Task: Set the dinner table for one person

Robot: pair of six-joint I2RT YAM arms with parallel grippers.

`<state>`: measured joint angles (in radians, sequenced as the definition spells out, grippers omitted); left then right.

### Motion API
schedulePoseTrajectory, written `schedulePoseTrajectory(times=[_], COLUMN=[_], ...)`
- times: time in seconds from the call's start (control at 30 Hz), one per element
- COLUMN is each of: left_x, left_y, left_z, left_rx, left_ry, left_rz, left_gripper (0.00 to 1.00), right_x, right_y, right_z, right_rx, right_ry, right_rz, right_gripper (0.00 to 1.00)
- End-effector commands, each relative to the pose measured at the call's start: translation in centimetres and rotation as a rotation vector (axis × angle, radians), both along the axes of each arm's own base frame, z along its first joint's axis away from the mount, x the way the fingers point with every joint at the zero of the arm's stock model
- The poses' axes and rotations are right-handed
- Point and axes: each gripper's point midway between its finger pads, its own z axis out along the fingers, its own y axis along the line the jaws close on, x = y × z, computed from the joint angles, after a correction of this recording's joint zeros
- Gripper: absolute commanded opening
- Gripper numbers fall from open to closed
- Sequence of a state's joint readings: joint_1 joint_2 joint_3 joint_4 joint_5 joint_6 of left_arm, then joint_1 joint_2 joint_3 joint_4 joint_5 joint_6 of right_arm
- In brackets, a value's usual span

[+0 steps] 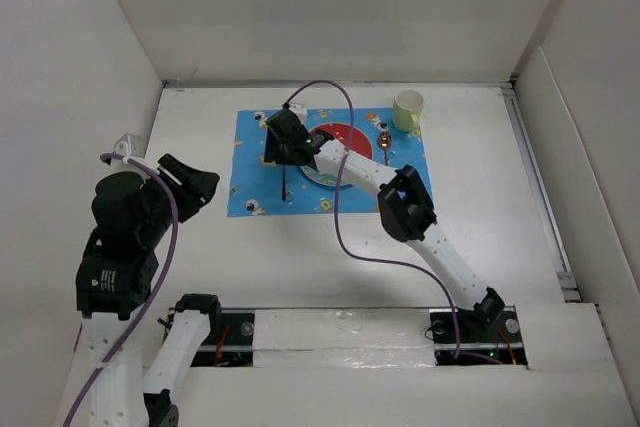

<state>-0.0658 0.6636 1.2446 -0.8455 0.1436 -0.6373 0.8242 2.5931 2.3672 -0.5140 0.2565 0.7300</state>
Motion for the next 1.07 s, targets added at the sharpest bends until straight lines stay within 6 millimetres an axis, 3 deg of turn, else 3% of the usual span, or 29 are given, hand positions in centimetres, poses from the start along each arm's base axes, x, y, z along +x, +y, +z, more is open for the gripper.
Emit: schedulePoseTrajectory(times=[0.0,0.03,0.1,0.13,0.17,0.2,0.23,0.27,0.33,0.37,0.4,0.43,0.47,0.5,0.53,0.57,0.6,0.67,0.77,0.93,1.03], left_x=[0.8,0.8,1.3,1.6,2.5,2.5,3.2,3.6,4.3,4.9,5.2,5.2,5.9,6.1,6.0,6.8,6.8,7.3,8.4,9.7,10.1], left_y=[0.2,0.2,-0.4,-0.7,-1.4,-1.4,-1.6,-2.0,-2.3,-2.5,-2.6,-2.6,-2.6,-2.5,-2.4,-2.0,-2.0,-1.9,-2.3,-3.4,-3.7], left_z=[2.6,2.6,3.4,3.5,4.4,4.4,5.1,5.4,6.9,7.2,7.6,9.0,9.3,9.7,11.2,11.7,11.7,12.3,11.9,10.7,9.8], left_rx=[-0.018,-0.023,-0.048,-0.057,-0.093,-0.093,-0.105,-0.115,-0.121,-0.127,-0.129,-0.134,-0.132,-0.118,-0.113,-0.096,-0.096,-0.090,-0.099,-0.117,-0.119], left_ry=[-0.074,-0.074,-0.113,-0.123,-0.162,-0.162,-0.197,-0.209,-0.264,-0.263,-0.270,-0.295,-0.287,-0.294,-0.323,-0.324,-0.324,-0.333,-0.324,-0.347,-0.331], left_rz=[0.024,0.026,0.001,-0.009,-0.035,-0.035,-0.040,-0.062,-0.080,-0.089,-0.092,-0.091,-0.088,-0.089,-0.085,-0.065,-0.065,-0.059,-0.077,-0.136,-0.151], left_gripper=[0.53,0.53,0.57,0.59,0.65,0.65,0.67,0.95,0.99,0.99,0.99,0.99,0.99,0.99,0.99,0.99,0.99,0.99,0.99,0.99,0.99], right_x=[-1.7,-1.7,-2.7,-4.2,-5.1,-5.1,-6.9,-7.7,-8.6,-11.3,-11.5,-11.6,-14.4,-14.7,-15.4,-17.4,-17.4,-18.2,-18.8,-17.2,-16.1], right_y=[0.6,0.6,-1.5,-3.5,-6.9,-6.9,-9.9,-11.9,-17.2,-21.5,-23.8,-27.5,-31.4,-34.0,-36.4,-42.2,-42.3,-46.0,-48.5,-47.3,-46.8], right_z=[20.5,20.5,23.3,28.3,29.2,29.2,33.7,32.5,34.3,39.1,36.7,37.1,39.9,37.5,37.3,36.5,36.5,34.9,32.8,29.7,29.0], right_rx=[0.234,0.235,0.197,0.224,0.155,0.154,0.181,0.137,0.110,0.170,0.143,0.143,0.200,0.174,0.169,0.119,0.118,0.047,-0.021,-0.045,-0.055], right_ry=[-0.269,-0.270,-0.319,-0.389,-0.425,-0.425,-0.486,-0.460,-0.513,-0.609,-0.596,-0.621,-0.696,-0.668,-0.682,-0.712,-0.713,-0.692,-0.652,-0.578,-0.545], right_rz=[0.159,0.159,0.192,0.191,0.204,0.204,0.181,0.166,0.062,0.003,-0.055,-0.139,-0.209,-0.295,-0.362,-0.534,-0.535,-0.649,-0.688,-0.634,-0.609], right_gripper=[0.67,0.68,0.65,0.98,1.00,1.00,1.00,1.00,1.00,1.00,1.00,1.00,1.00,1.00,1.00,1.00,1.00,1.00,1.00,1.00,1.00])
